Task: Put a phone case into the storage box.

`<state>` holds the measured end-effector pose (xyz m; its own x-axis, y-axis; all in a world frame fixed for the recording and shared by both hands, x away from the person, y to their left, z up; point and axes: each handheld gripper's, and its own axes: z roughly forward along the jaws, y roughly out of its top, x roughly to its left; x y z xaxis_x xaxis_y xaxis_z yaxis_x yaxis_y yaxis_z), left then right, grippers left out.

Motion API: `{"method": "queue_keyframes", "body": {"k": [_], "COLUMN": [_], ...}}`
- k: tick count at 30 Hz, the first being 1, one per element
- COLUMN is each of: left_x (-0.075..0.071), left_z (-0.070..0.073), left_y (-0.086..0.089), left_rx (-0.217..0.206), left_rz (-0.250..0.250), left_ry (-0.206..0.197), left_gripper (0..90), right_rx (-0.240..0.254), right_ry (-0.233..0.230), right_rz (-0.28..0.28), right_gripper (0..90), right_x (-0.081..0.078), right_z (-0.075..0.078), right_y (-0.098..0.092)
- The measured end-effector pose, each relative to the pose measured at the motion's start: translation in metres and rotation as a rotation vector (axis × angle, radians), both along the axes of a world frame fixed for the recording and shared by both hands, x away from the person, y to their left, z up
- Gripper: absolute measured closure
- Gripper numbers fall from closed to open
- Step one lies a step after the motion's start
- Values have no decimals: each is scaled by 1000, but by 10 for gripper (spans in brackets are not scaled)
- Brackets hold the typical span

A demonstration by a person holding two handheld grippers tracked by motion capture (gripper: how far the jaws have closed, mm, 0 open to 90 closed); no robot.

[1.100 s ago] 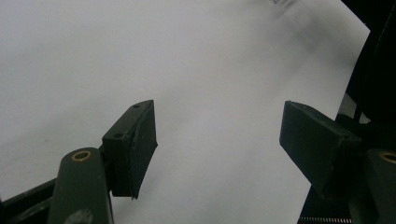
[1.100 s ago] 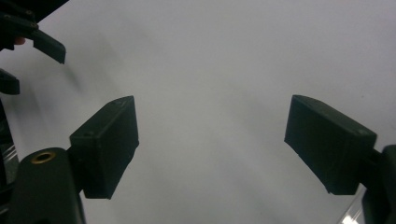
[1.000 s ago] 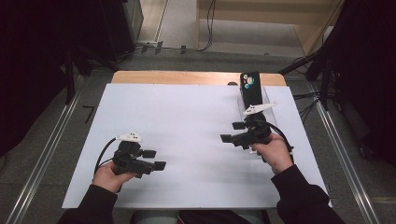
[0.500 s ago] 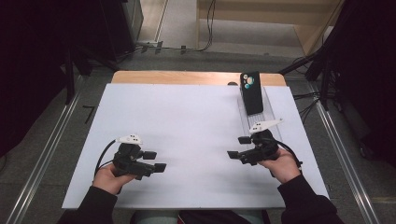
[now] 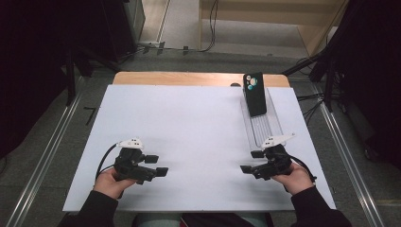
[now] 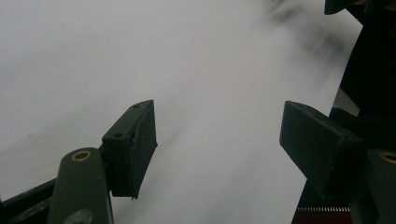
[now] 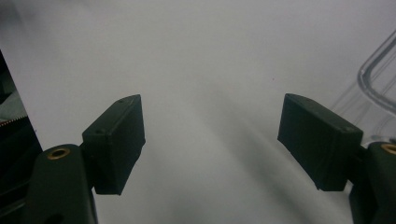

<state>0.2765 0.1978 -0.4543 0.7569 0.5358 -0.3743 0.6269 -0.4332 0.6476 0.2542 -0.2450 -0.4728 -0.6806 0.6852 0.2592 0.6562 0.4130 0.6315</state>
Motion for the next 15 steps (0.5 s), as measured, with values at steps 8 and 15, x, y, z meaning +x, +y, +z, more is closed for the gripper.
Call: {"method": "queue_keyframes", "body": {"k": [8, 15], "left_x": [-2, -2], "left_z": [-2, -4], "left_y": [4, 7], "left_rx": [0, 1], "left_rz": [-2, 1], "left_ry": [-4, 2], "left_gripper": [253, 253], "right_rx": [-5, -11], "right_ry": [0, 1], "right_rz": [1, -1], "right_gripper": [212, 212], "right_x": [-6, -9], "right_z": [-3, -5], "right_y": [-9, -15]}}
